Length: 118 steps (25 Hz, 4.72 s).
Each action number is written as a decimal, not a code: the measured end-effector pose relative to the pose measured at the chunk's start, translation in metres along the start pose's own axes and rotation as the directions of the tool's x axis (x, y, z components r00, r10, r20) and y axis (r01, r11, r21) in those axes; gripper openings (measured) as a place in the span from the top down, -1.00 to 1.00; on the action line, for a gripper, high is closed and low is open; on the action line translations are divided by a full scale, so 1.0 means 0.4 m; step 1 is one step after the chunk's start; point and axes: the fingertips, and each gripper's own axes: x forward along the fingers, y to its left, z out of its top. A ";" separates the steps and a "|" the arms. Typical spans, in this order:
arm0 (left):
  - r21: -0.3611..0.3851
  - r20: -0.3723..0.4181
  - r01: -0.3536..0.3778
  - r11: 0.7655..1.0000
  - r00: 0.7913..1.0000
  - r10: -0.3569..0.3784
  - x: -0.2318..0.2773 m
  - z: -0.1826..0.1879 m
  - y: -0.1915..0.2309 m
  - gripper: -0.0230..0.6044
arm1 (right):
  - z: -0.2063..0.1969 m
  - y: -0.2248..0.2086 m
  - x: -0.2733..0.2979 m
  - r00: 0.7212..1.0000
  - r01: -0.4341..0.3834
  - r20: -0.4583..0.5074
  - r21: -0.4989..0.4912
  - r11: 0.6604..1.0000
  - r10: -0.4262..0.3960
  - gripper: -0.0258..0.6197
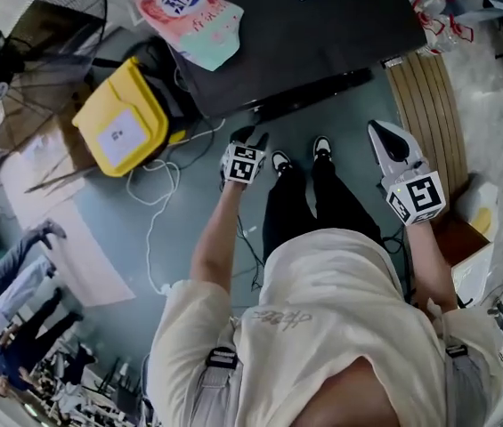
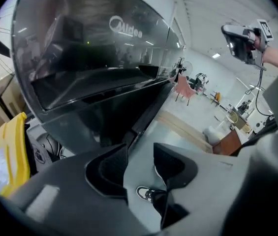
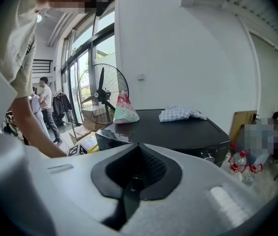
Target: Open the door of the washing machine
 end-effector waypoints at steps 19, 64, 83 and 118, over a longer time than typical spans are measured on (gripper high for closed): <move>0.138 -0.219 0.054 0.989 0.975 -0.023 0.204 -0.055 0.023 0.50 | -0.059 -0.019 -0.090 0.993 0.087 -0.078 0.037 0.996 -0.084 0.92; 0.109 -0.340 0.114 0.987 0.938 -0.071 0.167 -0.234 -0.245 0.60 | -0.139 0.028 -0.214 0.984 0.172 -0.055 0.092 0.981 -0.168 0.92; -0.023 -0.427 -0.048 0.999 0.904 0.033 0.184 -0.320 -0.510 0.62 | -0.300 -0.175 -0.509 0.990 0.141 -0.018 0.138 0.980 -0.140 0.92; -0.184 -0.468 0.060 0.981 0.873 -0.141 0.300 -0.289 -0.941 0.55 | -0.425 -0.244 -0.746 0.975 0.219 -0.072 0.209 0.953 -0.209 0.92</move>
